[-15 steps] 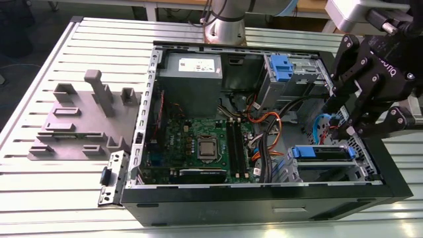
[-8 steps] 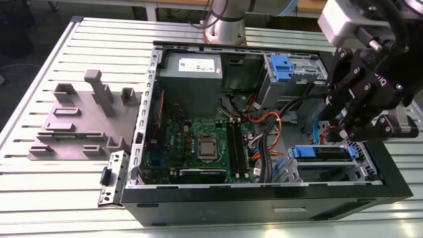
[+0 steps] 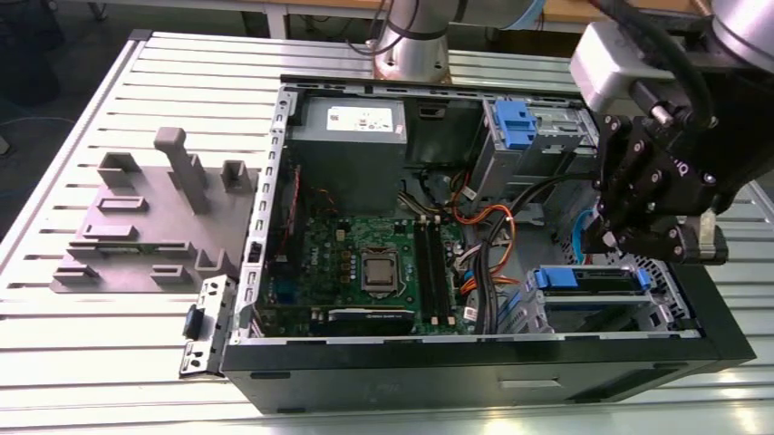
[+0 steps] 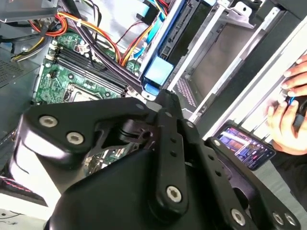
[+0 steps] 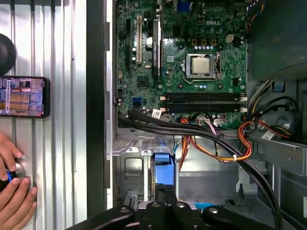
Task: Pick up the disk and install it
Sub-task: 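Insert the disk into the insertion slot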
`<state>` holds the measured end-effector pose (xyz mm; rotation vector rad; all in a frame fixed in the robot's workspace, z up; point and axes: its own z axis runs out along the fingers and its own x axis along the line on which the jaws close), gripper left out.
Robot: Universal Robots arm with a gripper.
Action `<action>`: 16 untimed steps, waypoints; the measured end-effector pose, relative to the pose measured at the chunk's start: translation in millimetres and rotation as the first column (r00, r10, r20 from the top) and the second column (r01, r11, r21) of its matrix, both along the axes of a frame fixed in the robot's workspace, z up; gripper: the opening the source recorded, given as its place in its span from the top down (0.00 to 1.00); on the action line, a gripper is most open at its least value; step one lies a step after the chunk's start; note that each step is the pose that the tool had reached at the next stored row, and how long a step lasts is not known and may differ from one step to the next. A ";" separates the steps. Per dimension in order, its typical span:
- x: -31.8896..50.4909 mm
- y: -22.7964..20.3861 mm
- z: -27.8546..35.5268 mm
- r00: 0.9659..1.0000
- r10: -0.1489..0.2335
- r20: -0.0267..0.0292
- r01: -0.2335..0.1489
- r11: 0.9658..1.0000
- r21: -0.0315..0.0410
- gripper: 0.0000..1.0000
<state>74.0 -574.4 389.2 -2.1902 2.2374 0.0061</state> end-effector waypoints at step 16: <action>0.1 -0.5 -25.6 1.000 0.000 0.001 0.000 1.000 0.000 0.89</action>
